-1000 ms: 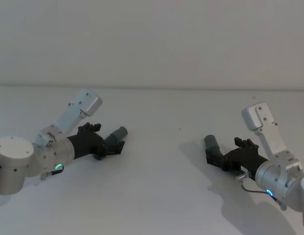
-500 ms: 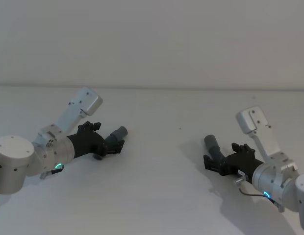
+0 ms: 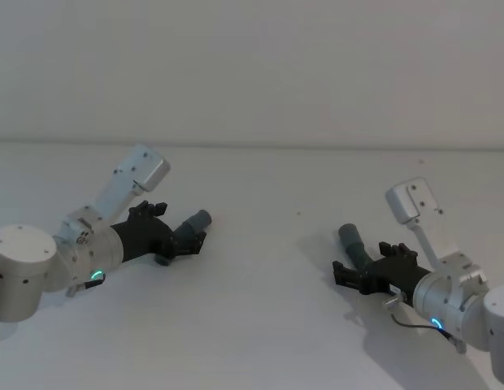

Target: Use both hands to pick up one end of the pipe from the table, align the ends, and insert them.

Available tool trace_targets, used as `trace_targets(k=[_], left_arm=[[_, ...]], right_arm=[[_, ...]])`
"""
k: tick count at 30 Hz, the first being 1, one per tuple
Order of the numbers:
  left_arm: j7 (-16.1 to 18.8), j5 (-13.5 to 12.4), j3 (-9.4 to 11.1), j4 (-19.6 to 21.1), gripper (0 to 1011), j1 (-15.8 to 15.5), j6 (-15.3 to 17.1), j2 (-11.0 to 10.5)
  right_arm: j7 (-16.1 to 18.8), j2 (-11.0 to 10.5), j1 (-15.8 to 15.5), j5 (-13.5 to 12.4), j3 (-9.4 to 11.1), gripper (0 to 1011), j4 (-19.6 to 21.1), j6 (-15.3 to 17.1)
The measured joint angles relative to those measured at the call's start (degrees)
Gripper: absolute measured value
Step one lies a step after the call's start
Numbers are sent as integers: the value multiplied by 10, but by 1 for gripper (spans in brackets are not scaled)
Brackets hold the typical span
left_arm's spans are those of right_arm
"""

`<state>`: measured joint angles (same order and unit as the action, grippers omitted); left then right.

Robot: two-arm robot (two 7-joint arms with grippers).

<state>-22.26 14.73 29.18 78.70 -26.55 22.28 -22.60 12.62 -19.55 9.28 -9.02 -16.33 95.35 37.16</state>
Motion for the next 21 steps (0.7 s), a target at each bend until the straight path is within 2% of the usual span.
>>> trace_targets(k=[21], left_arm=[[-1, 0, -1, 0, 1001, 0, 4, 1]], right_arm=[[4, 5, 2, 0, 1, 1003, -4, 6]])
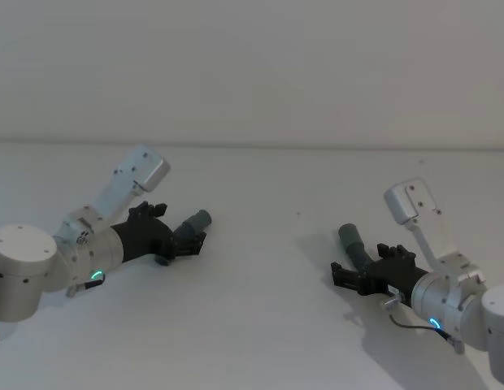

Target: Use both hands to pick up one end of the pipe from the table, align the ends, and insert them.

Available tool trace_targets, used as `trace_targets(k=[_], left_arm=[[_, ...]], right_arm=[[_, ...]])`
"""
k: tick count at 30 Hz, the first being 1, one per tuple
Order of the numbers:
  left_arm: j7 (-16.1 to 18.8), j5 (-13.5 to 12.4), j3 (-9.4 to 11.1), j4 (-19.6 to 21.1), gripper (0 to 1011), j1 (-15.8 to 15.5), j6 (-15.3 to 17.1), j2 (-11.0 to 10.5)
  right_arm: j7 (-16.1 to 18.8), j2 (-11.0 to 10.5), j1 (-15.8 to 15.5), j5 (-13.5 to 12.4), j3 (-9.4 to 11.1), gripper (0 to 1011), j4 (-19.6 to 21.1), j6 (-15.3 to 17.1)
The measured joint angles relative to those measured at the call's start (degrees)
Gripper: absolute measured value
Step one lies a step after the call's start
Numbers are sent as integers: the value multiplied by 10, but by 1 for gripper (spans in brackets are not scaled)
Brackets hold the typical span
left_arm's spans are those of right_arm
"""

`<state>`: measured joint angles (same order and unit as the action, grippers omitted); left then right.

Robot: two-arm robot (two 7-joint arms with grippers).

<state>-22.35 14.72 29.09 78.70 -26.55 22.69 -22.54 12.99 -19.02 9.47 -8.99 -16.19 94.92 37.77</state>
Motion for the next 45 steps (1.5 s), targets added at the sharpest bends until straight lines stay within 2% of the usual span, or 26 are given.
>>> trace_targets(k=[10, 20, 25, 45], left_arm=[[-8, 8, -4, 2, 1001, 2, 34, 2], [-11, 13, -7, 4, 998, 4, 50, 2], [-13, 14, -7, 5, 895, 5, 54, 3], [-15, 15, -8, 6, 768, 5, 62, 3]], right_arm=[[1, 1, 0, 0, 0, 1003, -1, 1], [1, 1, 0, 0, 0, 1003, -1, 1], [1, 1, 0, 0, 0, 1003, -1, 1], [1, 1, 0, 0, 0, 1003, -1, 1]])
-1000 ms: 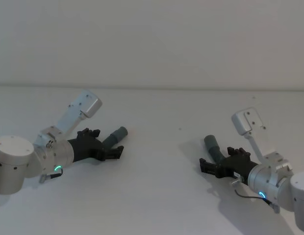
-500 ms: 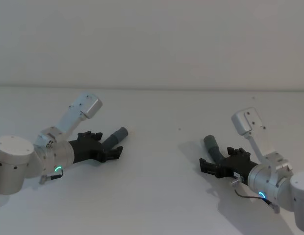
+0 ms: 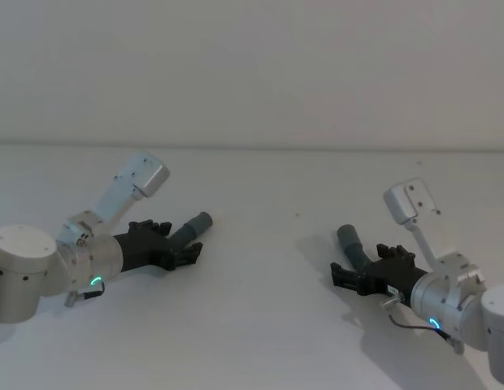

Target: Use both hands to pick up one end of the pipe from the table, align the ends, and insert them.

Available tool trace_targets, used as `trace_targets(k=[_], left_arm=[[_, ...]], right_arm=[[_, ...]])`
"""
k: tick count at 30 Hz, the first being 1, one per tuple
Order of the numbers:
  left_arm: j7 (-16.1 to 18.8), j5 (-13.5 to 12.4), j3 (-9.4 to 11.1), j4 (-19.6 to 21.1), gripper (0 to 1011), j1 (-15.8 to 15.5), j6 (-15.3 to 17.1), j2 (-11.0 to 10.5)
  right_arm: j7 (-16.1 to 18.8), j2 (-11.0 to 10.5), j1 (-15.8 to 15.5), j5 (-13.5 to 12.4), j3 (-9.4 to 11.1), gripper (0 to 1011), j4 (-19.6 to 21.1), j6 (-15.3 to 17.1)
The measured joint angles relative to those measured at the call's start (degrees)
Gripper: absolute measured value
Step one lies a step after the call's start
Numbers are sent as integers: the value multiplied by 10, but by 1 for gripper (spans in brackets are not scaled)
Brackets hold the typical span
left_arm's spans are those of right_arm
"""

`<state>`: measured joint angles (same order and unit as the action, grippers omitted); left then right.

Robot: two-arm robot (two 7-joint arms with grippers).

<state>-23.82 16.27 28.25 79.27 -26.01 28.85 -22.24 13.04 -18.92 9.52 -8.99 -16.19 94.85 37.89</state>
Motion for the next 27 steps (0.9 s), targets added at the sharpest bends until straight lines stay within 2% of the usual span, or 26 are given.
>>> trace_targets(k=[17, 27], left_arm=[[0, 0, 0, 0, 659, 0, 2, 0], [0, 0, 0, 0, 594, 0, 2, 0]], right_arm=[[0, 0, 0, 0, 0, 992, 0, 0], [0, 0, 0, 0, 0, 730, 0, 0]])
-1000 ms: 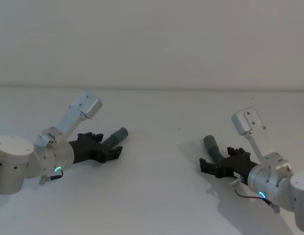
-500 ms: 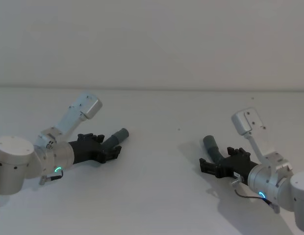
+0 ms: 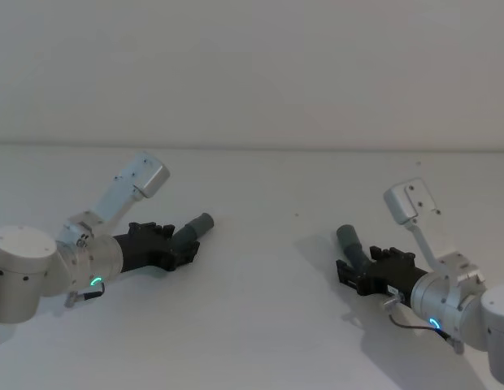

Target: Use both hands to pick up one end of the pipe from the table, align the ends, and insert them.

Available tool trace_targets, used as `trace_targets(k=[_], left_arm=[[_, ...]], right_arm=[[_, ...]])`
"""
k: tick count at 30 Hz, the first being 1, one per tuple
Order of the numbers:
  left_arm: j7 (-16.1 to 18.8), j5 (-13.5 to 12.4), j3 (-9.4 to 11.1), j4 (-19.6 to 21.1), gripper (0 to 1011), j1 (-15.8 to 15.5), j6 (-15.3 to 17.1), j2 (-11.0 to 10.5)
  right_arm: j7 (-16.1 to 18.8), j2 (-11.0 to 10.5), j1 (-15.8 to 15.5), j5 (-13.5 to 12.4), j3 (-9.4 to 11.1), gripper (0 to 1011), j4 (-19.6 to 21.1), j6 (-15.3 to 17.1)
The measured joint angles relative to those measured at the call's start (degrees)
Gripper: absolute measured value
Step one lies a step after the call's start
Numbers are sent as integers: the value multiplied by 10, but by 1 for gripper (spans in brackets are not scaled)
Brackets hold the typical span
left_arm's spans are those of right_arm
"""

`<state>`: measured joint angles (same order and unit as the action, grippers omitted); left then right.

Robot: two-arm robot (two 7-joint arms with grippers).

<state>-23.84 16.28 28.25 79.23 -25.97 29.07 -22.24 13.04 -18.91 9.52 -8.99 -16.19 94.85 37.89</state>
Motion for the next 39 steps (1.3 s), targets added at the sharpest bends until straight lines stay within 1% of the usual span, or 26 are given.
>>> trace_targets(k=[1, 4, 5, 7, 8, 9, 10, 11, 12, 13, 15, 20, 22, 39], left_arm=[[0, 0, 0, 0, 586, 0, 0, 0], [0, 0, 0, 0, 566, 0, 0, 0], [0, 0, 0, 0, 565, 0, 0, 0], [0, 0, 0, 0, 553, 0, 0, 0], [0, 0, 0, 0, 538, 0, 0, 0], [0, 0, 0, 0, 538, 0, 0, 0], [0, 0, 0, 0, 533, 0, 0, 0], [0, 0, 0, 0, 522, 0, 0, 0], [0, 0, 0, 0, 521, 0, 0, 0], [0, 0, 0, 0, 511, 0, 0, 0], [0, 0, 0, 0, 493, 0, 1, 0], [1, 0, 0, 0, 466, 0, 1, 0], [1, 0, 0, 0, 452, 0, 1, 0], [1, 0, 0, 0, 345, 0, 1, 0]], right_arm=[[0, 0, 0, 0, 0, 688, 0, 0], [0, 0, 0, 0, 0, 611, 0, 0], [0, 0, 0, 0, 0, 552, 0, 0], [0, 0, 0, 0, 0, 519, 0, 0], [0, 0, 0, 0, 0, 458, 0, 0], [0, 0, 0, 0, 0, 458, 0, 0], [0, 0, 0, 0, 0, 402, 0, 0], [0, 0, 0, 0, 0, 375, 0, 0], [0, 0, 0, 0, 0, 315, 0, 0], [0, 0, 0, 0, 0, 304, 0, 0], [0, 0, 0, 0, 0, 234, 0, 0], [0, 0, 0, 0, 0, 149, 0, 0], [0, 0, 0, 0, 0, 134, 0, 0], [0, 0, 0, 0, 0, 127, 0, 0]])
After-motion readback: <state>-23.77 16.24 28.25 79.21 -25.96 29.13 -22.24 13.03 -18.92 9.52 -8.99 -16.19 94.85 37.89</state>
